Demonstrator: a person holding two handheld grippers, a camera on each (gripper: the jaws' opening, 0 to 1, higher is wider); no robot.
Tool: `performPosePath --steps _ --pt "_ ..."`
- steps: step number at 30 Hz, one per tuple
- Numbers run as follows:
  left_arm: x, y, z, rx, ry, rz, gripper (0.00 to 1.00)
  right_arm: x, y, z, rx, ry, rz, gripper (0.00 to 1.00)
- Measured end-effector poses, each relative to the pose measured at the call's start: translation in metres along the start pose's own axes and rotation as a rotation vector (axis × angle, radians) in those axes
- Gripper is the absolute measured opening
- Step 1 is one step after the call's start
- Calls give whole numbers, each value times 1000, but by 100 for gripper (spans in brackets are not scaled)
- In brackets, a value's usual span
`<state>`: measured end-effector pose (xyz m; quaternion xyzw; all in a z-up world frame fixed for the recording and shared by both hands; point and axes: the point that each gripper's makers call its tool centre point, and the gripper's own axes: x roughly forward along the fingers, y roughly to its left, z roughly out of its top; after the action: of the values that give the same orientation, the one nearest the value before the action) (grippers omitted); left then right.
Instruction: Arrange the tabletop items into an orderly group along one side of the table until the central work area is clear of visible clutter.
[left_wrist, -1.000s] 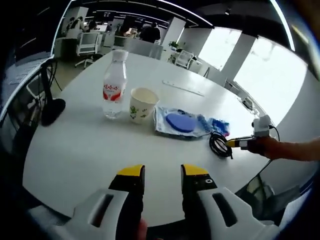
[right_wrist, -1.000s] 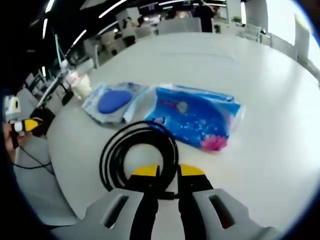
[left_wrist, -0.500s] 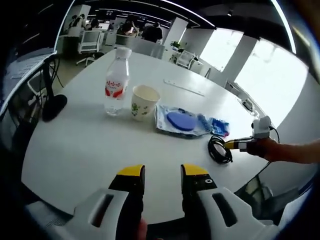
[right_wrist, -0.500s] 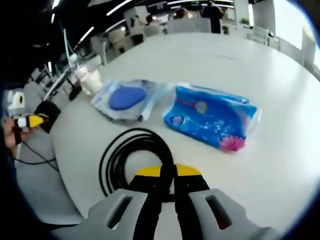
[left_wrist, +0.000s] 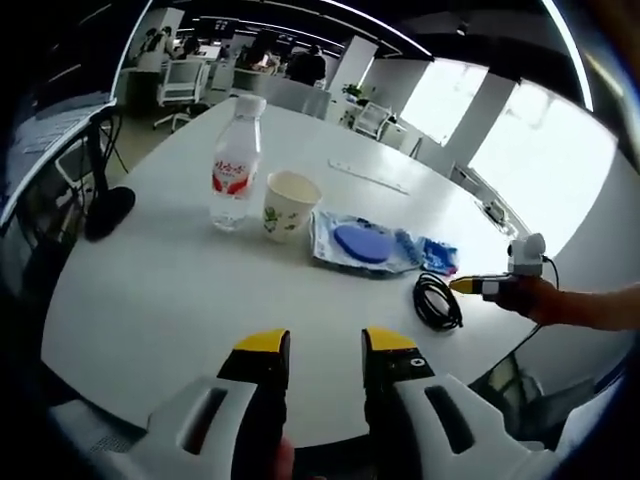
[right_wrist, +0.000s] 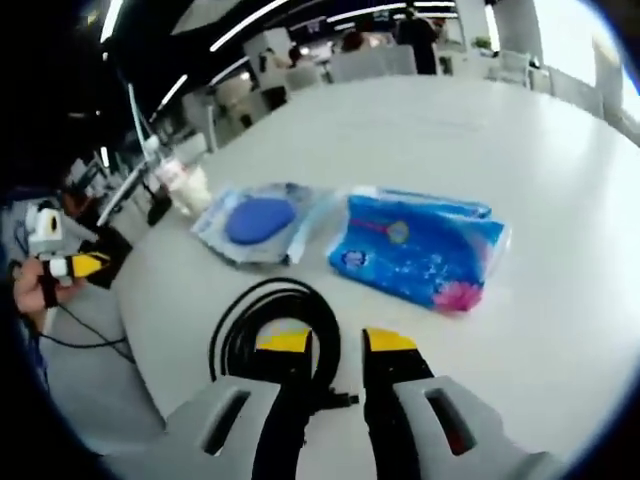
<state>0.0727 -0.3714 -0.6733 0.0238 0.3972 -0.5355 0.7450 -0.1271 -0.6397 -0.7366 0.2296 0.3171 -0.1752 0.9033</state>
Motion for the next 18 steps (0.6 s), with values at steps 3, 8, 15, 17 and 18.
performPosePath --steps 3,8,15,17,18 --pt "-2 2 1 -2 -4 1 27 -10 -24 6 14 -19 -65 17" --pt "-2 3 -1 -7 -1 2 27 -19 -73 6 70 4 -232 13" --pt "-5 1 -3 -4 3 2 27 -12 -87 12 140 -7 -252 12" --pt "-5 2 -3 -3 3 4 27 -9 -90 15 151 -10 -255 12" --pt "-6 2 -3 0 4 5 27 -6 -93 15 165 -12 -258 12"
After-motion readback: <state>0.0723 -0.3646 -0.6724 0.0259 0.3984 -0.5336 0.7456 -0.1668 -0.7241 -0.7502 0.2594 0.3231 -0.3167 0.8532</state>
